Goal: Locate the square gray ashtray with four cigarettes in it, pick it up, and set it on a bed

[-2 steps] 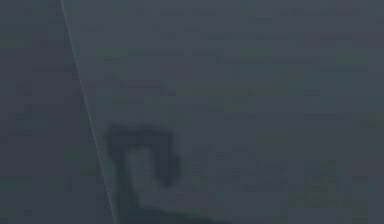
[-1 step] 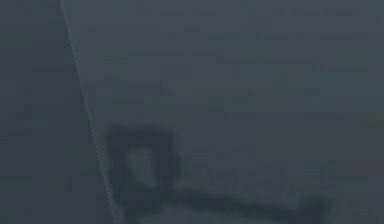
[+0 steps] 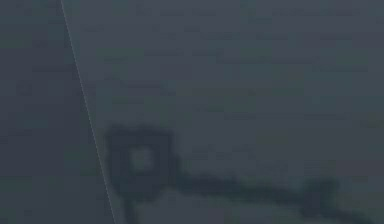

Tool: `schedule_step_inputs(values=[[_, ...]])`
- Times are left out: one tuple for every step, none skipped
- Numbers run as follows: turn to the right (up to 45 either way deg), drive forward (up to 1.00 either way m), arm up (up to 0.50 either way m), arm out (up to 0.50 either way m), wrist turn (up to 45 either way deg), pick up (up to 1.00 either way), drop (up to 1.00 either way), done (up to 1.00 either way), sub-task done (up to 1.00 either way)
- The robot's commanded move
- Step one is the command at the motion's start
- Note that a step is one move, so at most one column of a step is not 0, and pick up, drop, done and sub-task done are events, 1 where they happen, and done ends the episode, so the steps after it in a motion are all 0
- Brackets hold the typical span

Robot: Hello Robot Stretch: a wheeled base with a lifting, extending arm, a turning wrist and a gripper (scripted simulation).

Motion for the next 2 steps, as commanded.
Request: schedule_step_inputs(values=[[0.0, 0.00, 0.00, 0.00, -45.0, 0.00, 0.00, 0.00, 0.00], [0.0, 0.00, 0.00, 0.00, -45.0, 0.00, 0.00, 0.00, 0.00]])
